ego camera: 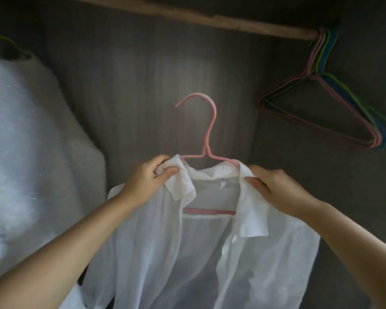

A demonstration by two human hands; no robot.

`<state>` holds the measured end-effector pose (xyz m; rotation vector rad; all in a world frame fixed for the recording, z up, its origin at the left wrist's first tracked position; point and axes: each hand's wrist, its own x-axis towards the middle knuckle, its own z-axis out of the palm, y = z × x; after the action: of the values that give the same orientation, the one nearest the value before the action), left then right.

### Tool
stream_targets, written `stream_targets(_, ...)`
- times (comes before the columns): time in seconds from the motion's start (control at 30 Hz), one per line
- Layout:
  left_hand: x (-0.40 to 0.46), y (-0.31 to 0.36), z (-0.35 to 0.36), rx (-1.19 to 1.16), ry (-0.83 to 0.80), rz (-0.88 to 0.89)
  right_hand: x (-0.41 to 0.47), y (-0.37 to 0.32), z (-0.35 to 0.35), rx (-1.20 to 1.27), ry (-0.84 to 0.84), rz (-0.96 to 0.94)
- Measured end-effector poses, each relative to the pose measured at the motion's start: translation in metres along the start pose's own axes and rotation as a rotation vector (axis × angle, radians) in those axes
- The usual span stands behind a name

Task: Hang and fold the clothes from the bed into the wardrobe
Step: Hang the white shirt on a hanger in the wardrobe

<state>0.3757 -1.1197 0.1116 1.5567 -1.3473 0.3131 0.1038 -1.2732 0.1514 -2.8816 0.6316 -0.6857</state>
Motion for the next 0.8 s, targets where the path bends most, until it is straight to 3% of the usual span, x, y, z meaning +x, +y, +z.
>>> stream_targets(0.1,0.004,-0.025,-0.015,0.288,0.005,0.049,0.005,0.01,-0.024,0.154,0.114,0.05)
stream_targets(0.17,0.006,-0.054,-0.029,0.391,0.027,-0.082,0.012,0.007,-0.04,0.322,0.066,0.108)
stream_targets(0.27,0.002,-0.084,-0.04,0.332,0.063,-0.233,0.025,-0.009,-0.055,0.659,-0.134,0.11)
stream_targets(0.37,0.001,-0.094,-0.053,0.187,0.154,-0.337,0.044,-0.035,-0.069,0.806,-0.262,0.098)
stream_targets(0.5,0.002,-0.097,-0.093,0.107,0.302,-0.505,0.08,-0.082,-0.086,0.831,-0.261,0.053)
stream_targets(0.6,0.018,-0.078,-0.109,0.188,0.38,-0.447,0.112,-0.129,-0.092,0.886,-0.131,0.025)
stream_targets(0.7,0.036,-0.031,-0.108,-0.119,0.34,-0.327,0.149,-0.181,-0.096,0.997,-0.004,0.018)
stream_targets(0.8,0.052,0.005,-0.11,-0.49,0.3,-0.359,0.189,-0.23,-0.096,0.812,0.08,-0.032)
